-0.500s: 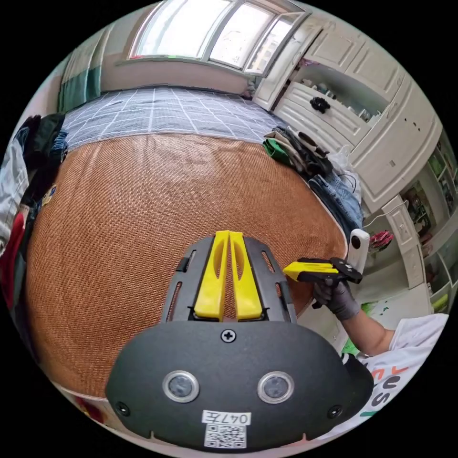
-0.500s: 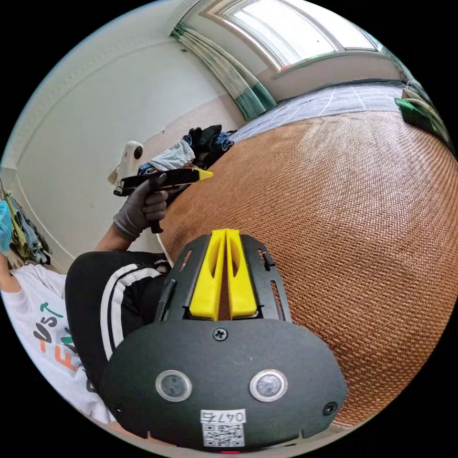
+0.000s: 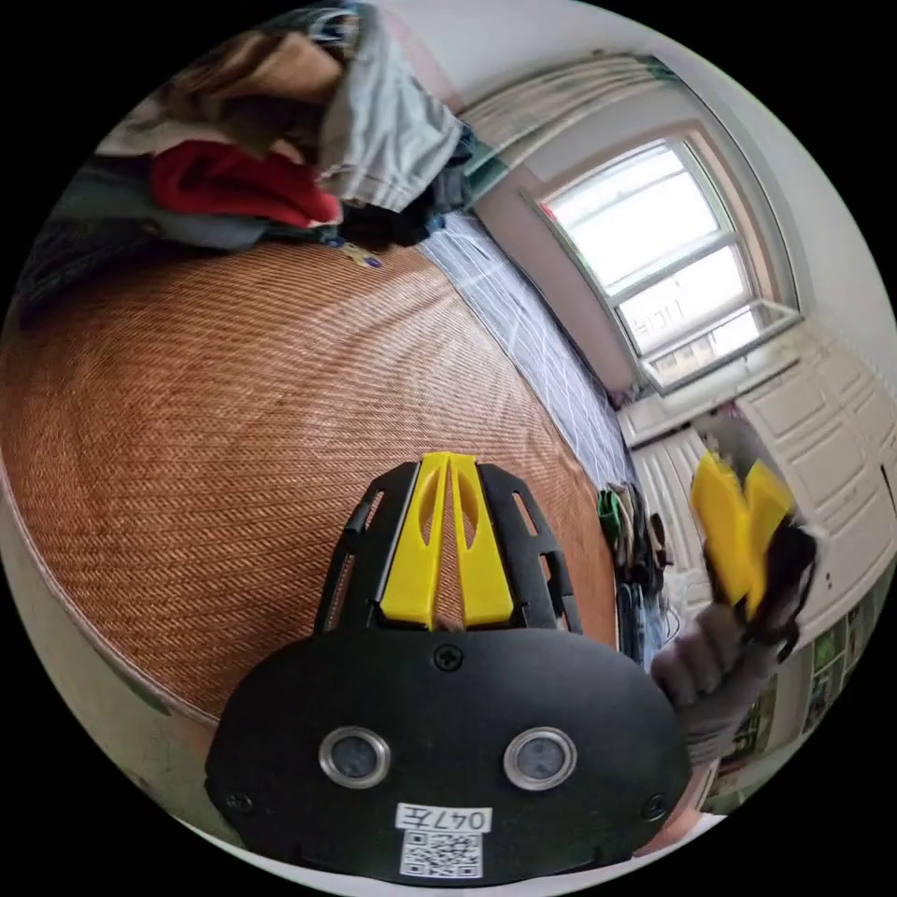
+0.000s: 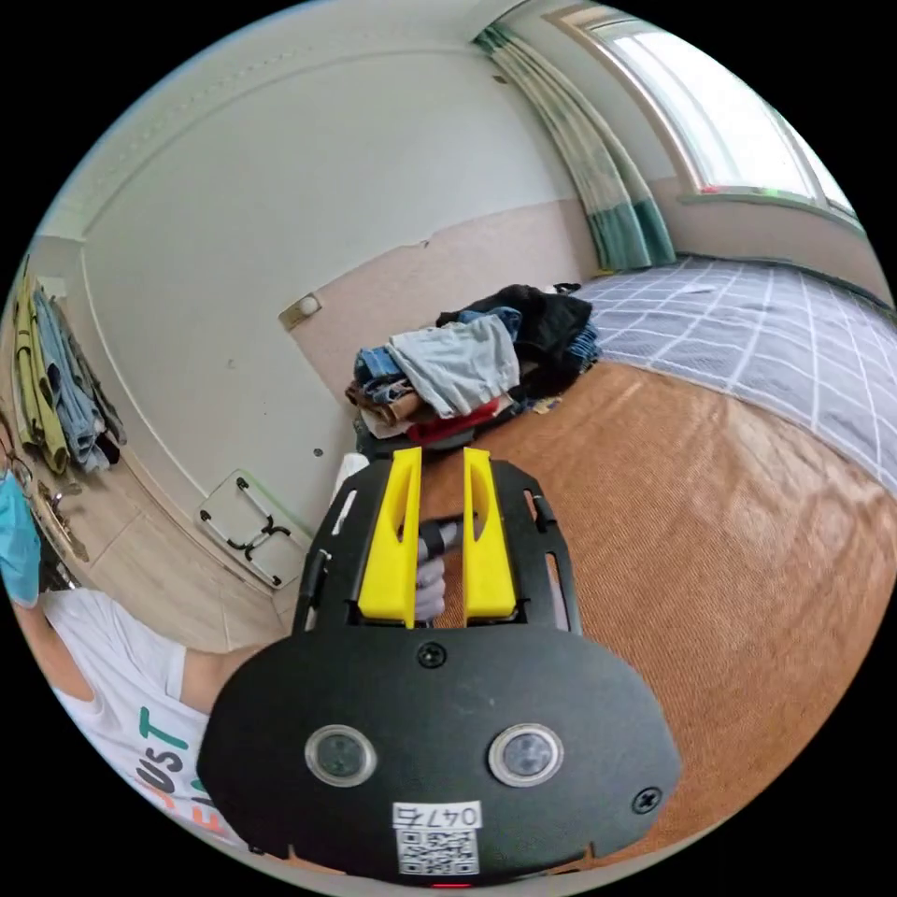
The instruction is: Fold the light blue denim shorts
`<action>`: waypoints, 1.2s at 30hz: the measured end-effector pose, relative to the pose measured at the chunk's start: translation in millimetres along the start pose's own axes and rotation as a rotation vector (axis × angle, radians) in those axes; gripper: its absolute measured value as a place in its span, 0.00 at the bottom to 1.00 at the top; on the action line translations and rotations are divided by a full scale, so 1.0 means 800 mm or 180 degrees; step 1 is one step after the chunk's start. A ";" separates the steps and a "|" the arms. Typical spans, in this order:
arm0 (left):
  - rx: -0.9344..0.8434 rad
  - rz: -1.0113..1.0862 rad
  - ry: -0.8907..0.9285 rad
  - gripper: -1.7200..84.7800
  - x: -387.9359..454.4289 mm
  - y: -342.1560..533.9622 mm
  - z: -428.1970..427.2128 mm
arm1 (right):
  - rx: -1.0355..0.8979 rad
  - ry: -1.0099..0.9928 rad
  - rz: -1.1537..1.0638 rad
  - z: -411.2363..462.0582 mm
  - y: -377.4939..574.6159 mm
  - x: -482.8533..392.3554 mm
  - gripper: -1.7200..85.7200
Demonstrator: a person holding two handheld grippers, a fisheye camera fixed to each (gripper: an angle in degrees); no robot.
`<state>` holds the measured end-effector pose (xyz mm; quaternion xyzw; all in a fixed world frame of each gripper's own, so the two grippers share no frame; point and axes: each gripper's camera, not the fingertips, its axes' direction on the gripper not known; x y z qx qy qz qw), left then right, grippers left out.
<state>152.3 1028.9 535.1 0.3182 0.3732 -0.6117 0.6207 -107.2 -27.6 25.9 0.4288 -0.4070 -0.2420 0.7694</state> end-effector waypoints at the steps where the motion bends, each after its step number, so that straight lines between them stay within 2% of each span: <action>1: 0.0013 -0.0055 -0.0013 0.01 -0.024 0.001 -0.018 | -0.0124 -0.0023 -0.0130 0.040 -0.046 -0.020 0.07; 5: -0.0034 -0.0142 0.0045 0.01 -0.085 0.002 -0.068 | -0.0812 0.0311 -0.0344 0.200 -0.149 -0.064 0.14; 8: -0.0086 -0.0155 0.0082 0.01 -0.113 0.002 -0.097 | -0.1291 0.0562 -0.0516 0.289 -0.168 -0.083 0.15; 10: -0.0114 -0.0156 0.0120 0.01 -0.127 0.001 -0.115 | -0.1392 0.0753 -0.0649 0.317 -0.167 -0.096 0.09; 12: -0.0107 -0.0178 0.0145 0.01 -0.139 0.000 -0.135 | -0.1184 0.0989 -0.0781 0.310 -0.170 -0.110 0.03; 15: -0.0010 -0.0261 0.0124 0.01 -0.155 0.000 -0.174 | -0.0575 0.1059 -0.0788 0.230 -0.188 -0.134 0.01; 17: 0.0183 -0.0387 0.0046 0.01 -0.166 0.003 -0.214 | -0.0010 0.1025 -0.0986 0.126 -0.191 -0.161 0.01; 20: 0.0597 -0.0607 -0.0135 0.01 -0.172 0.014 -0.281 | 0.0374 0.1417 -0.1234 0.008 -0.149 -0.179 0.01; 24: 0.1099 -0.0765 -0.0494 0.01 -0.158 0.030 -0.356 | 0.0091 0.2046 -0.0866 -0.093 -0.065 -0.114 0.03; 26: 0.1271 -0.0905 -0.0598 0.01 -0.145 0.037 -0.382 | -0.0017 0.2546 -0.0219 -0.163 0.023 -0.031 0.12; 27: 0.1288 -0.0926 -0.0594 0.01 -0.141 0.038 -0.384 | -0.0027 0.2612 -0.0011 -0.181 0.048 -0.008 0.13; 28: 0.1287 -0.0943 -0.0556 0.01 -0.129 0.037 -0.383 | -0.0072 0.2516 0.0362 -0.217 0.102 0.032 0.15; 31: 0.1164 -0.0839 -0.0411 0.01 -0.080 0.023 -0.359 | 0.0161 0.1799 0.0944 -0.279 0.247 0.097 0.11; 34: 0.0942 -0.0532 -0.0244 0.01 0.001 0.001 -0.315 | 0.0321 0.1149 0.1120 -0.279 0.372 0.135 0.04; 36: 0.0787 -0.0289 -0.0192 0.01 0.061 -0.012 -0.284 | 0.0272 0.0964 0.1258 -0.258 0.432 0.159 0.02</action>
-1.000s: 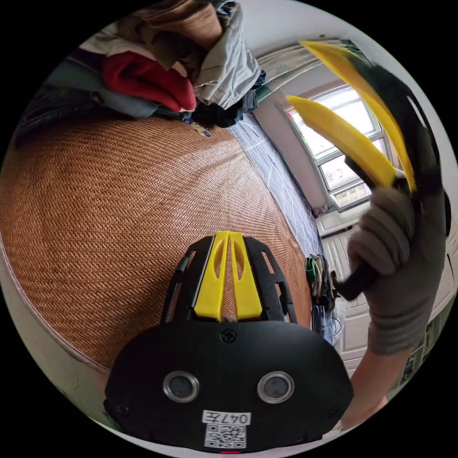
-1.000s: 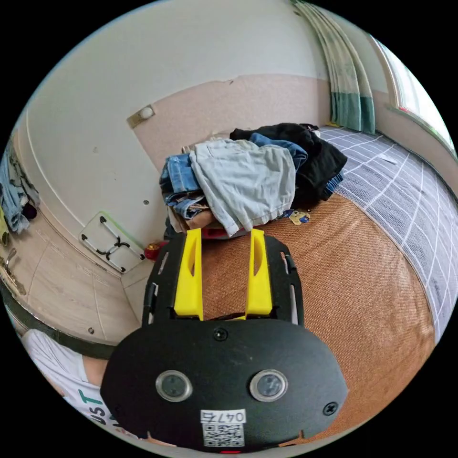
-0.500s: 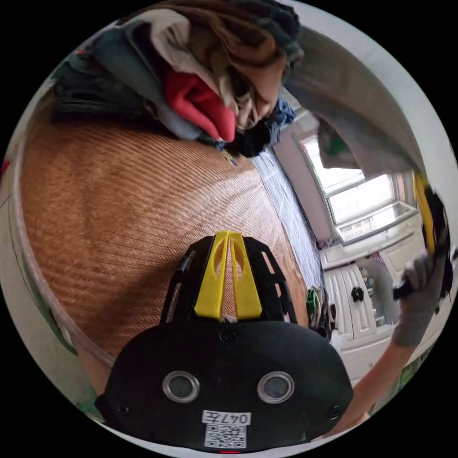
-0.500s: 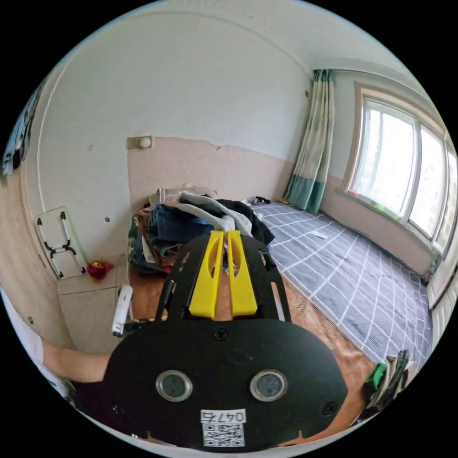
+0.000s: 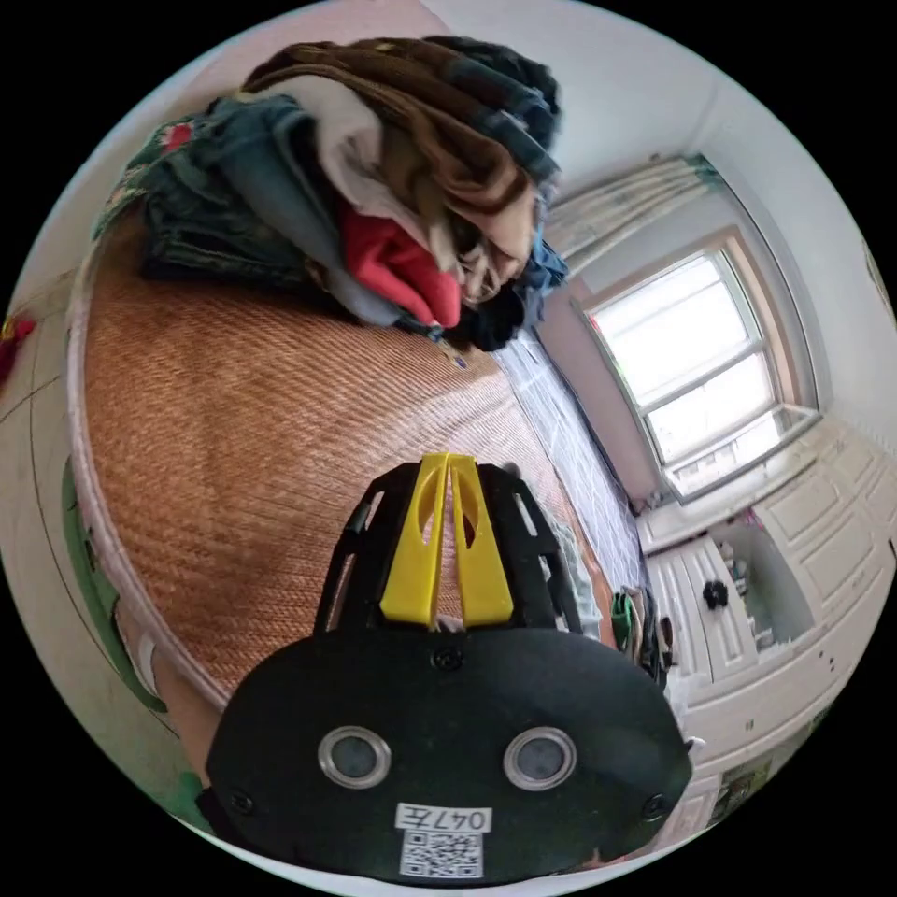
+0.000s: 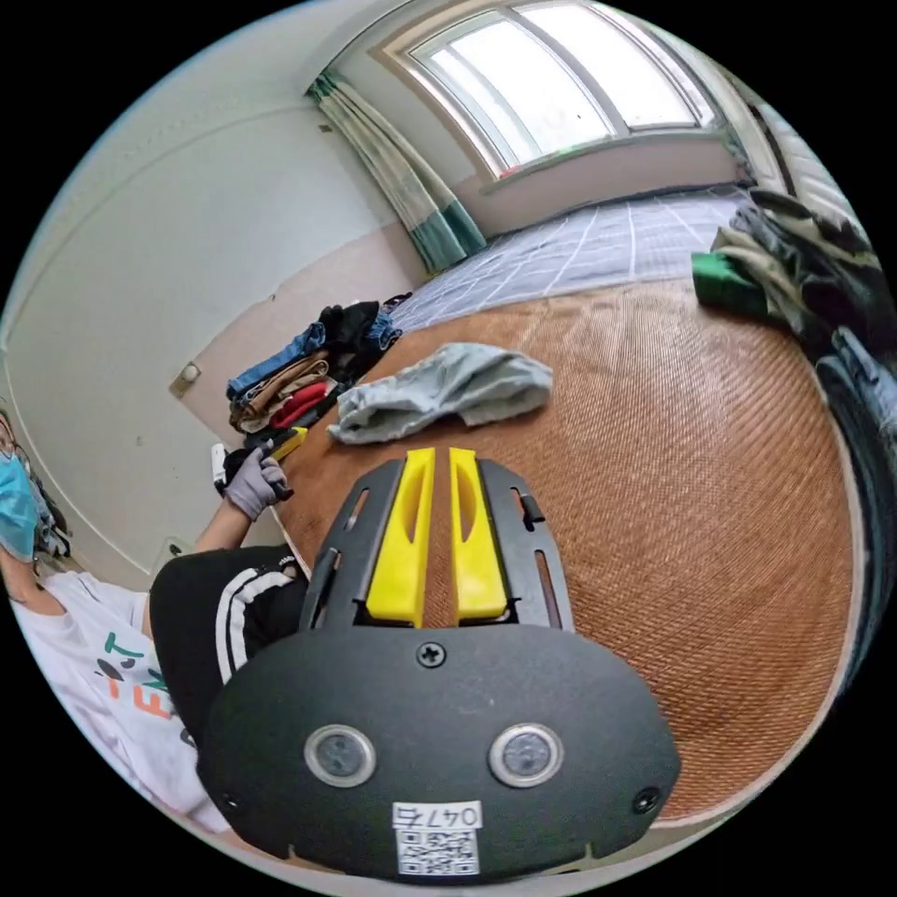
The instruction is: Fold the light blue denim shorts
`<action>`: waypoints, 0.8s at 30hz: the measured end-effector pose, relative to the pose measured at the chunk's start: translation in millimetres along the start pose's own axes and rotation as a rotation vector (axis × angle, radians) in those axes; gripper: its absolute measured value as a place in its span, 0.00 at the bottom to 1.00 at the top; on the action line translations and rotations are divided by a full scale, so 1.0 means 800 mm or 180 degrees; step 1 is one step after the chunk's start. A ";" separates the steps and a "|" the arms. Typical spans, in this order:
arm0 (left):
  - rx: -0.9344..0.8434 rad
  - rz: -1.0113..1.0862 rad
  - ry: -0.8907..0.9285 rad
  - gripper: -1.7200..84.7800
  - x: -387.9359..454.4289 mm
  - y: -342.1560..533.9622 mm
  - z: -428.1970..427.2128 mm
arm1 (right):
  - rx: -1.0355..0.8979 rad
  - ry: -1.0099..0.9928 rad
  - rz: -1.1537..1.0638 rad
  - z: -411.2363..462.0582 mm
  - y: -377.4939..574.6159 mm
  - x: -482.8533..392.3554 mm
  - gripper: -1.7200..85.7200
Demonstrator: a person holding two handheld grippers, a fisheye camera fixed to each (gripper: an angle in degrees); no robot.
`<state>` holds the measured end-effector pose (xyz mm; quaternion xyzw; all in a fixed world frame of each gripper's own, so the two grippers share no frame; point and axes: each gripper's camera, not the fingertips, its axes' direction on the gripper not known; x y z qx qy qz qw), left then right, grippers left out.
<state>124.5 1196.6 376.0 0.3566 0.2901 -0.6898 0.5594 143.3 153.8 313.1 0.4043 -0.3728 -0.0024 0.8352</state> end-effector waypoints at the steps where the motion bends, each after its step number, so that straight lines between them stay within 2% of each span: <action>1: -0.0089 0.0192 0.0025 0.01 0.046 0.001 0.018 | -0.0083 -0.0102 0.0086 0.022 0.028 0.024 0.02; 4: -0.0276 0.0726 -0.0028 0.01 0.171 0.006 0.059 | -0.0214 -0.0882 0.0696 0.058 0.069 0.093 0.01; 7: -0.0400 0.1361 -0.0142 0.03 0.302 0.020 0.102 | -0.0254 -0.0842 0.0783 0.063 0.083 0.120 0.01; 12: -0.0889 0.2341 -0.0082 0.13 0.519 0.075 0.203 | -0.0245 -0.0819 0.0750 0.064 0.110 0.147 0.01; 14: -0.1048 0.2751 -0.0196 0.20 0.623 0.119 0.259 | -0.0235 -0.0876 0.0774 0.064 0.122 0.162 0.01; 17: -0.1133 0.3317 -0.0442 0.22 0.749 0.185 0.339 | -0.0220 -0.0906 0.0765 0.062 0.136 0.176 0.01; 21: -0.1309 0.3694 -0.0995 0.21 0.856 0.259 0.458 | -0.0233 -0.0896 0.0782 0.060 0.150 0.191 0.01; 23: -0.1207 0.3858 -0.1512 0.12 0.899 0.294 0.519 | -0.0229 -0.0889 0.0777 0.057 0.158 0.199 0.01; 24: -0.1229 0.3910 -0.1563 0.11 0.908 0.302 0.532 | -0.0226 -0.0886 0.0775 0.056 0.160 0.200 0.01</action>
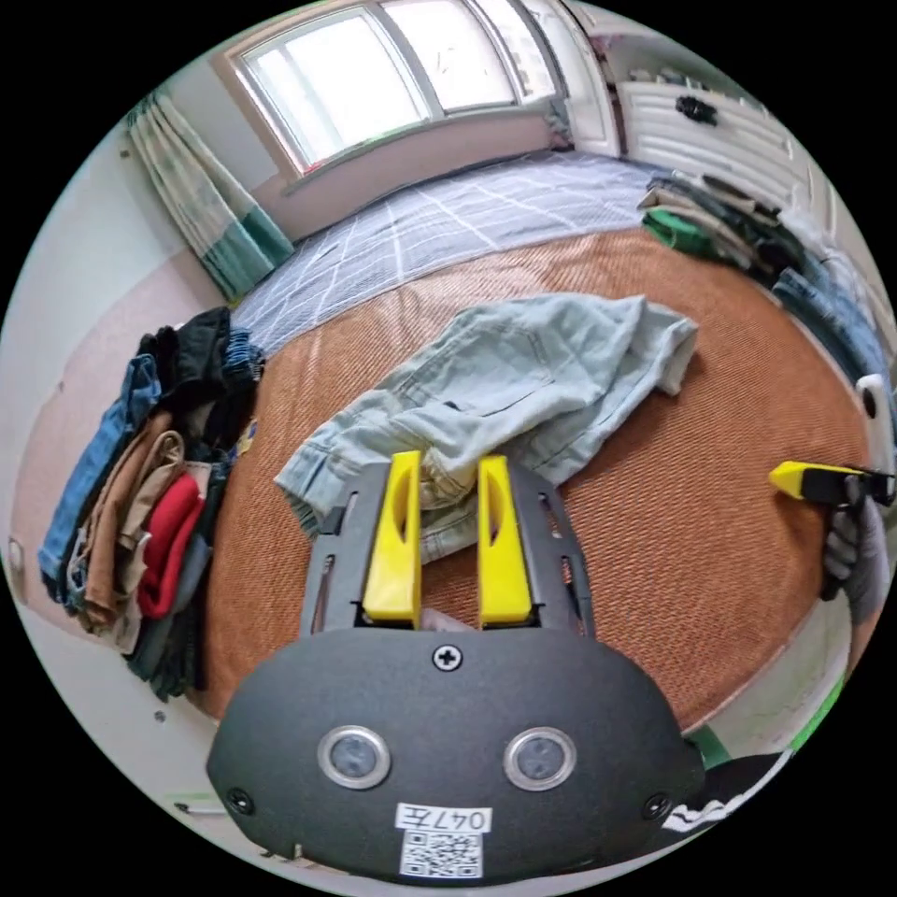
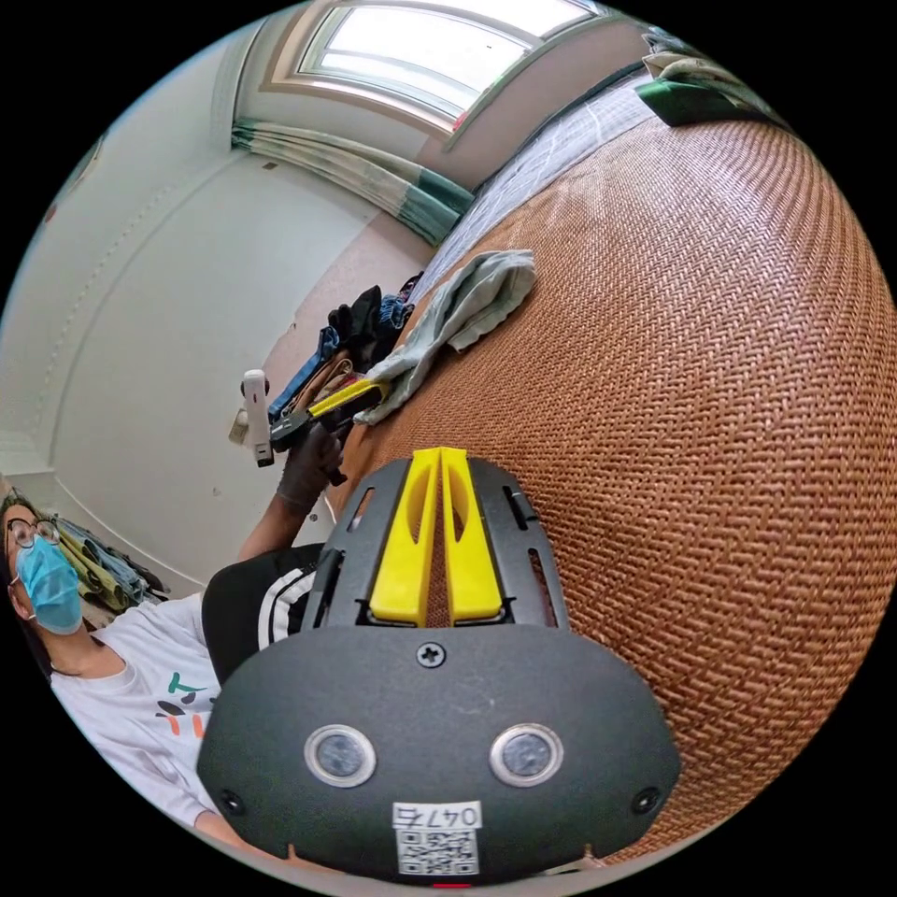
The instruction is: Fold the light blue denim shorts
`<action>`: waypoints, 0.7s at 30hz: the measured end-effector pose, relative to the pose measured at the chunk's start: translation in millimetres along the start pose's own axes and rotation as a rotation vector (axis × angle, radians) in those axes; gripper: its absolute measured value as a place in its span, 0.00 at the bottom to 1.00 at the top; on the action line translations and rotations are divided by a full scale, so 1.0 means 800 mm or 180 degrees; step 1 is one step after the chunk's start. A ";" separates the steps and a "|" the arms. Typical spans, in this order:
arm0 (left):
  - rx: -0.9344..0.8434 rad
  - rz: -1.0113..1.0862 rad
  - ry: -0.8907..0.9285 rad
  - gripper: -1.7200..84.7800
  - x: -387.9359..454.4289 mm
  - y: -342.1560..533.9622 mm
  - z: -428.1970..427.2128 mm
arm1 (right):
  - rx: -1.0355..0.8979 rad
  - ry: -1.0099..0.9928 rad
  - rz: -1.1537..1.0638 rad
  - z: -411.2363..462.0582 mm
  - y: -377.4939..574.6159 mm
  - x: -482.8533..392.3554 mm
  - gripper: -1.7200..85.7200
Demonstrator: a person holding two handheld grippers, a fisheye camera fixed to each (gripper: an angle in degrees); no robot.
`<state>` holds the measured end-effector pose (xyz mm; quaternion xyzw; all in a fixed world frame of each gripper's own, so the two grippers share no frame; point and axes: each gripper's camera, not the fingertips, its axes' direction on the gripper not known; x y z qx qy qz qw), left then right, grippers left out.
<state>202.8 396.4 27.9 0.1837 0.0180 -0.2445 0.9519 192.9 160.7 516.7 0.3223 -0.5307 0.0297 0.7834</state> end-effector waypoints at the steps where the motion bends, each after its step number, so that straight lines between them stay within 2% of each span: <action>1: -0.0120 0.0113 0.0002 0.07 0.022 -0.024 0.008 | 0.0008 0.0006 -0.0005 -0.003 0.003 0.003 0.01; 5: -0.0807 0.0920 0.0434 0.06 0.116 -0.098 0.015 | 0.0025 -0.0007 -0.0016 -0.013 0.013 0.011 0.01; 10: -0.0949 0.1762 0.1425 0.06 0.201 -0.118 -0.001 | 0.0025 -0.0018 -0.0014 -0.026 0.019 0.017 0.01; 15: -0.0729 0.1537 0.2012 0.06 0.188 -0.132 0.049 | 0.0093 0.0007 -0.0075 -0.045 0.026 0.010 0.01; 17: -0.0663 0.1390 0.2177 0.07 0.171 -0.141 0.079 | 0.0331 -0.0036 -0.0349 -0.070 0.039 -0.012 0.01; 21: -0.0601 0.1362 0.2281 0.06 0.151 -0.148 0.117 | 0.0846 0.0056 -0.0443 -0.116 0.062 -0.047 0.03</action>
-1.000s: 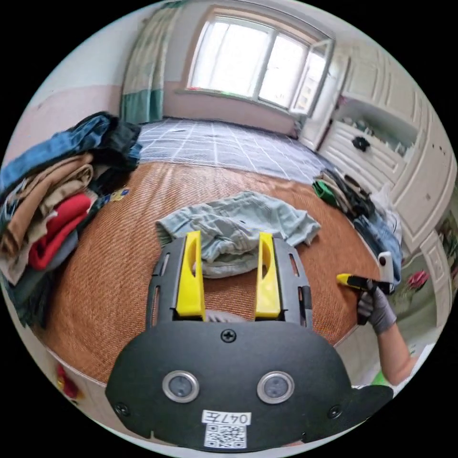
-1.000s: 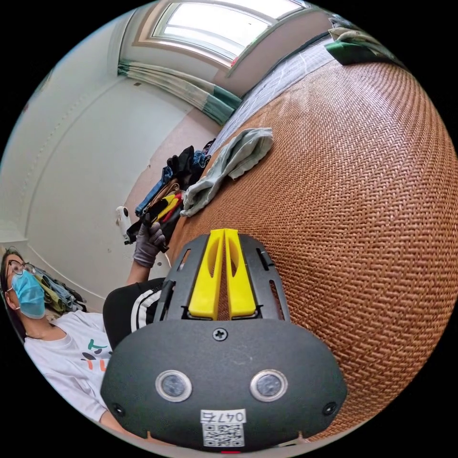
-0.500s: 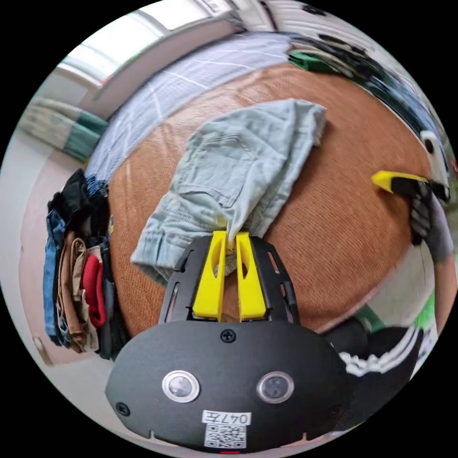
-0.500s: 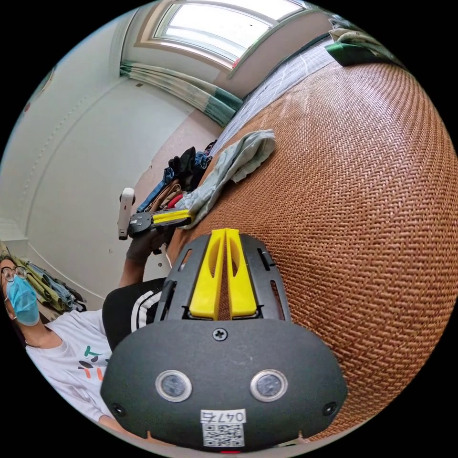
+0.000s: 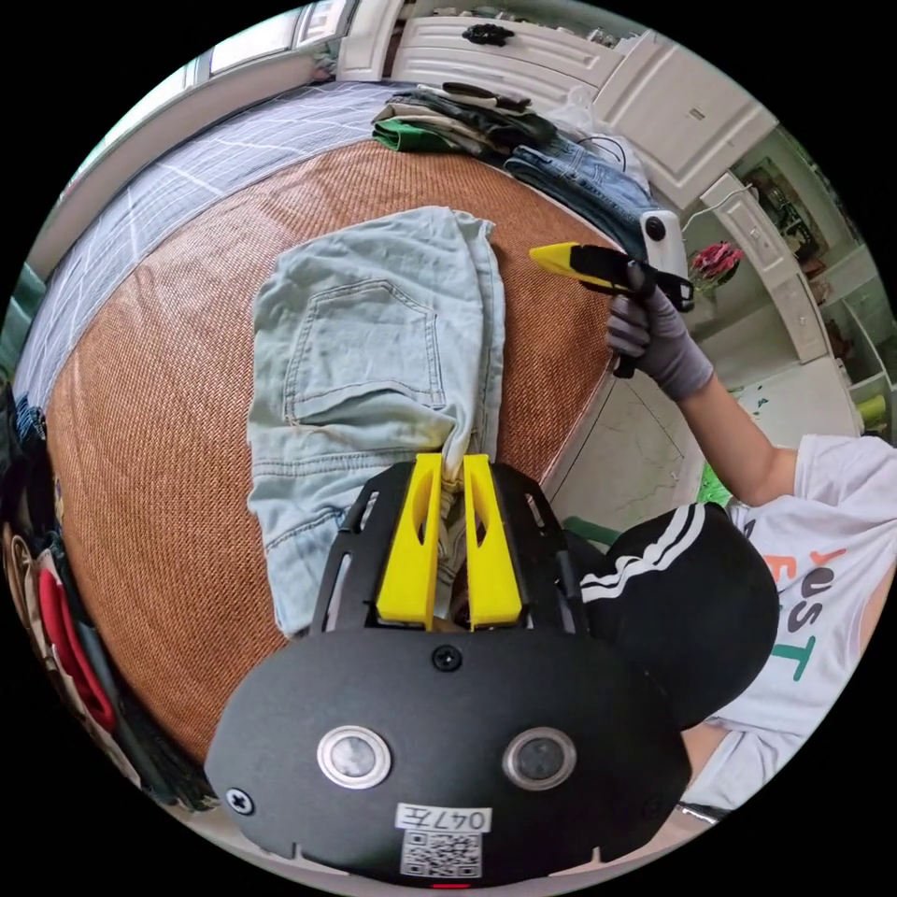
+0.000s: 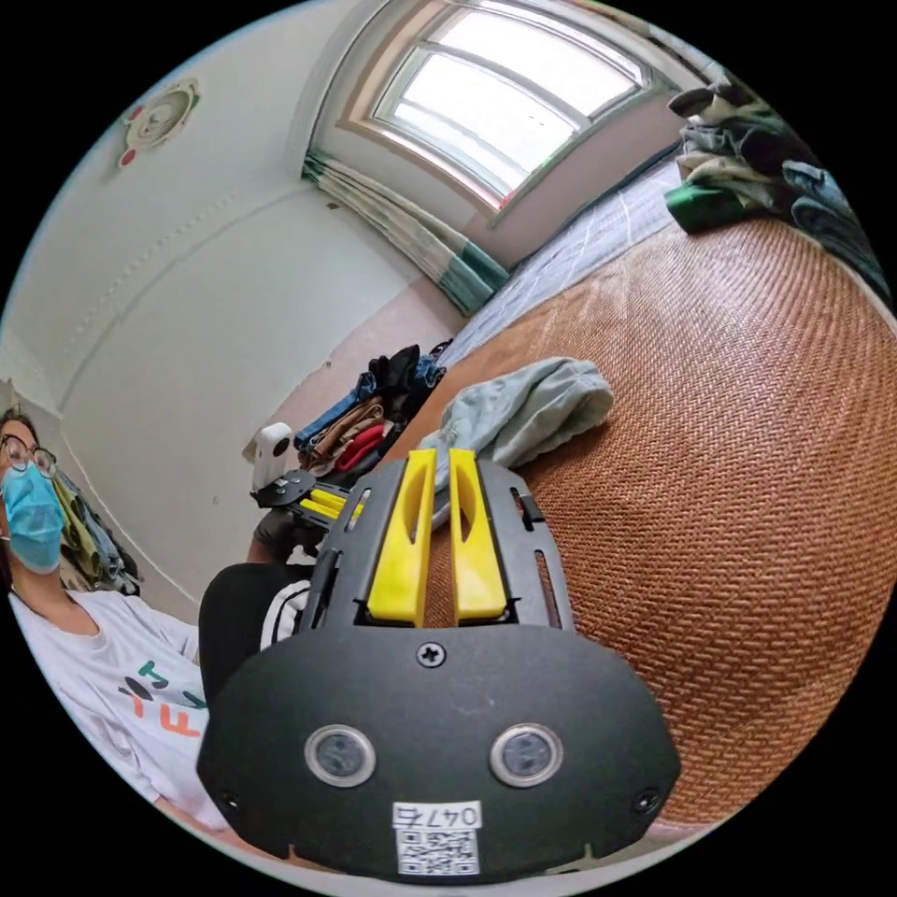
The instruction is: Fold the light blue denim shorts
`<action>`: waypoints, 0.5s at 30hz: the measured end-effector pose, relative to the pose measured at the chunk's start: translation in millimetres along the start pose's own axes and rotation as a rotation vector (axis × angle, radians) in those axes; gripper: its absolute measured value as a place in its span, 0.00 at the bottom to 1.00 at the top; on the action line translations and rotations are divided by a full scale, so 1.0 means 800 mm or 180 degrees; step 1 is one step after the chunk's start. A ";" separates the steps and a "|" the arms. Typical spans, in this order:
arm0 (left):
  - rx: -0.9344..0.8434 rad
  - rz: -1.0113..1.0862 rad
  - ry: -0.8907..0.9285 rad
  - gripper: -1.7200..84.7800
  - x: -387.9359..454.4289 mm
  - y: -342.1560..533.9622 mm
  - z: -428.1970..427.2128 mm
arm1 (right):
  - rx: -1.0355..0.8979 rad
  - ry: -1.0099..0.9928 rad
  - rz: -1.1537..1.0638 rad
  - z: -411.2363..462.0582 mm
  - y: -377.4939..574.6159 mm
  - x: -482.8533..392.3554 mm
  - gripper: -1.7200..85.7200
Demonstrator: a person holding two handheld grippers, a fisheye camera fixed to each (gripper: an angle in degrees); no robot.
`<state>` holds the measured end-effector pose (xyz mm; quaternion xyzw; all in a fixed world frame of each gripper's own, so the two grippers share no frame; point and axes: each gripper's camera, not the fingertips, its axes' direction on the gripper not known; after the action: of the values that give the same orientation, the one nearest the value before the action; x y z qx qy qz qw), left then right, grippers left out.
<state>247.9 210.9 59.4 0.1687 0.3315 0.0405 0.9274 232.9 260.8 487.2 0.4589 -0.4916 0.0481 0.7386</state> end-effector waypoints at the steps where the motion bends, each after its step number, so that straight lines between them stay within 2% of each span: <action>1: 0.0011 0.0002 0.0028 0.06 -0.014 0.002 0.004 | 0.0080 0.0156 0.0031 -0.008 -0.007 -0.007 0.04; 4: 0.0030 0.0042 0.0094 0.06 -0.047 0.011 0.012 | 0.0051 0.0517 0.0077 -0.007 -0.039 -0.014 0.07; 7: 0.0048 0.0130 0.0164 0.06 -0.078 0.027 0.017 | -0.0140 0.0458 0.0187 0.016 -0.073 -0.008 0.08; 11: 0.0140 0.0270 0.0365 0.06 -0.129 0.066 0.017 | -0.0615 0.0601 0.0348 0.063 -0.100 -0.001 0.04; 12: 0.0166 0.0287 0.0406 0.06 -0.138 0.074 0.015 | -0.0613 0.0558 0.0347 0.063 -0.102 -0.004 0.02; 15: 0.0439 0.0409 0.0692 0.06 -0.181 0.116 0.000 | -0.0030 0.0426 0.0204 0.025 -0.117 -0.047 0.01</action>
<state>138.8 270.8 178.4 0.2475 0.4205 0.0949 0.8677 248.8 206.8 400.6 0.4352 -0.4557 0.1000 0.7700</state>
